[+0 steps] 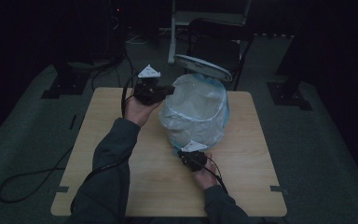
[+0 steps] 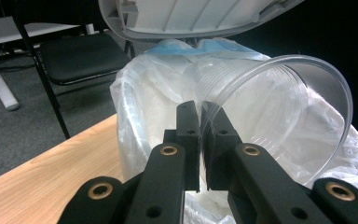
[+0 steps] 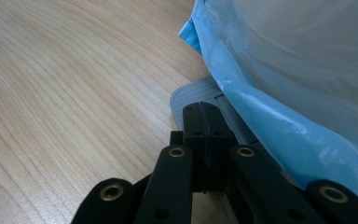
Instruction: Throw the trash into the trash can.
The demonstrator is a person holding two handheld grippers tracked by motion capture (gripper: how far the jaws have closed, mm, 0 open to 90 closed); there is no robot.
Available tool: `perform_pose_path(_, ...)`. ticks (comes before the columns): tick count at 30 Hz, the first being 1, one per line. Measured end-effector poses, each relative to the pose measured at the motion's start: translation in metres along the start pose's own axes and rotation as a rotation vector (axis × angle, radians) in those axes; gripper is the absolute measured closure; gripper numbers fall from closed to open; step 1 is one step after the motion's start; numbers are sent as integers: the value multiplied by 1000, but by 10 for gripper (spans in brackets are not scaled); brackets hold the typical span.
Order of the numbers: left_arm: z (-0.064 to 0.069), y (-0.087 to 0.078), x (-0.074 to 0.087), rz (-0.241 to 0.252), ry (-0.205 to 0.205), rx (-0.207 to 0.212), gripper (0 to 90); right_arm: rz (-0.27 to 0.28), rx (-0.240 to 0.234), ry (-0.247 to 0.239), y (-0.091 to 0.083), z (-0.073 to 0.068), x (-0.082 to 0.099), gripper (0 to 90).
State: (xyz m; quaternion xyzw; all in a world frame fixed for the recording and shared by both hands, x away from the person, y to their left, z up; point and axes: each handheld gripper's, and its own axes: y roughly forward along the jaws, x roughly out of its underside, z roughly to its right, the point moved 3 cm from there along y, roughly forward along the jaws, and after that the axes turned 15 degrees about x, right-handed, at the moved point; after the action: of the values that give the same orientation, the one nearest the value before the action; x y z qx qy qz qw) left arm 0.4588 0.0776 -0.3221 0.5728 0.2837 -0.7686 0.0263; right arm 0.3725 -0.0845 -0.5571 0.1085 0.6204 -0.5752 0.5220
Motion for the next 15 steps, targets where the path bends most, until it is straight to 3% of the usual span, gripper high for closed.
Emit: perform_pose_path(15, 1, 11, 3, -23, 1, 8, 869, 0, -1, -1, 0, 0, 0, 900)
